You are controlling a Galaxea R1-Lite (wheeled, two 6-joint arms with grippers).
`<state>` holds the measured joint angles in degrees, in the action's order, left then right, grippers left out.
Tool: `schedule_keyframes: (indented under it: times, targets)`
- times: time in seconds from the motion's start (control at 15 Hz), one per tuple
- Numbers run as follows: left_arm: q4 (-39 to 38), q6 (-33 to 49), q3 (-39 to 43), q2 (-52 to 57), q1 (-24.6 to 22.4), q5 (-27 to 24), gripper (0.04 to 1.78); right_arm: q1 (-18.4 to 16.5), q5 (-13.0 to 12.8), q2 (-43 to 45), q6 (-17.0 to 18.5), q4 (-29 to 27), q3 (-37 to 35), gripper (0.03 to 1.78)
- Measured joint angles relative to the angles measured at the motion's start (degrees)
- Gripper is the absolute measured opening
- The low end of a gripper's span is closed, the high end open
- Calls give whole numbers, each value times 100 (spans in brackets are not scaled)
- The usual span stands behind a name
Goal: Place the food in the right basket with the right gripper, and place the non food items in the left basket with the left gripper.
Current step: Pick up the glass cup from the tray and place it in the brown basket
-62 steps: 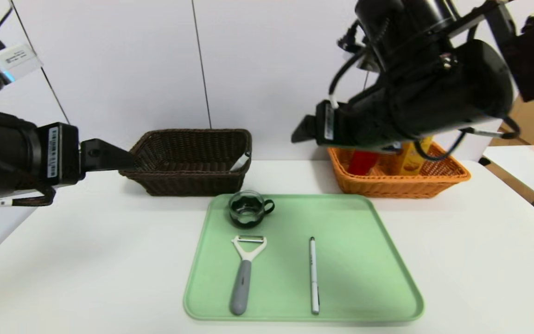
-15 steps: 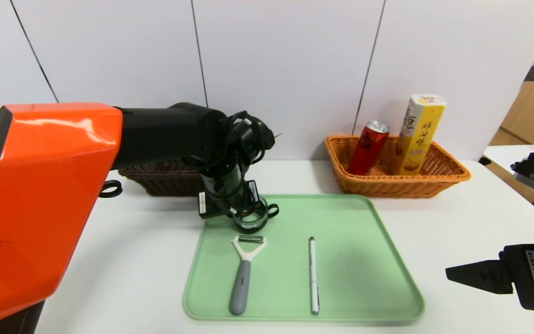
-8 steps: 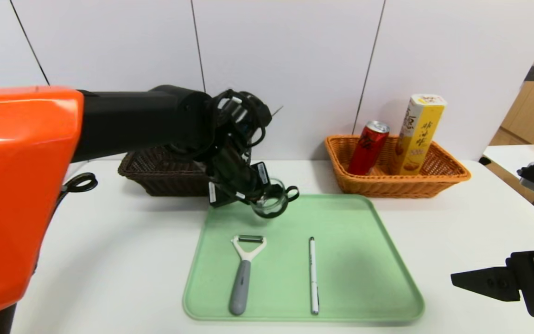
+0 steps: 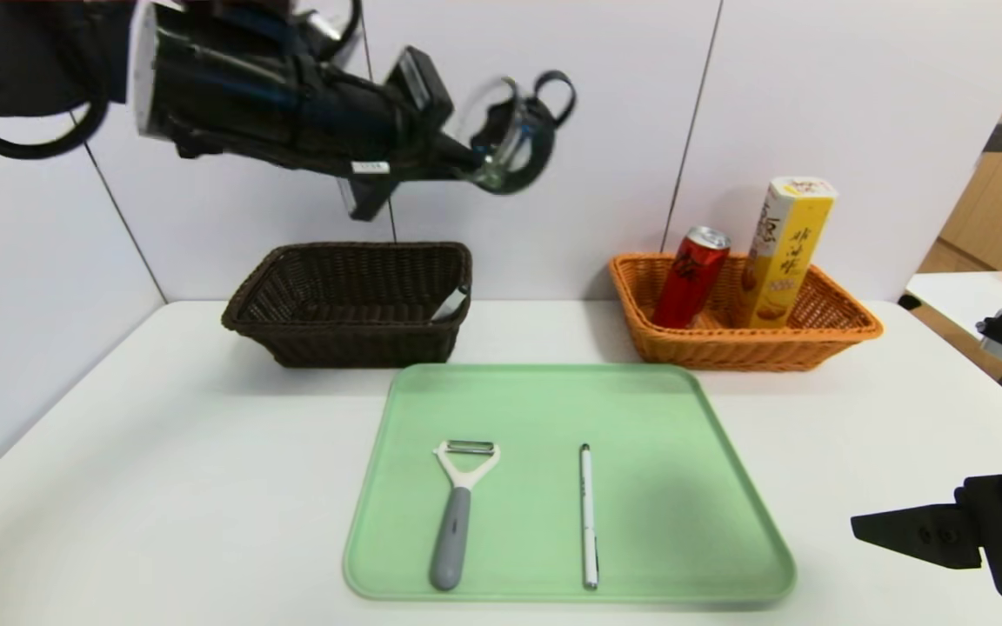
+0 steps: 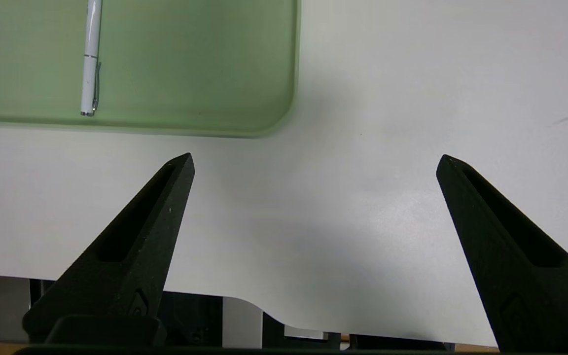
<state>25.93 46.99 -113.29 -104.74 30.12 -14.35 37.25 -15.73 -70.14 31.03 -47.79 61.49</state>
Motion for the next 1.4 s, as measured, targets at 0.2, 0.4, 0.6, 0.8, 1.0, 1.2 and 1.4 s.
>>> schedule_keyframes:
  times: [0.2,0.4,0.6,0.8,1.0,1.2,1.4]
  targets:
    - [-197,-111,152,182,-934,464,10,-2,0,11,0,7,-27,170]
    - [351,-780,279,-16,-1742,573,10,-5,0,20,0,5,-35,170]
    - [827,-1713,332,-446,-2125,1161,10,-10,-1,44,0,0,-66,170]
    - [778,-2365,276,-920,-2299,1674,10,-10,0,91,0,0,-132,170]
    - [425,-2762,152,-1292,-2316,2096,10,-10,-1,121,-5,0,-157,170]
    - [325,-2937,127,-1568,-2319,2236,10,-10,2,127,-5,5,-157,170]
    - [315,-2939,118,-1742,-2321,2239,36,-7,-1,133,-5,7,-155,170]
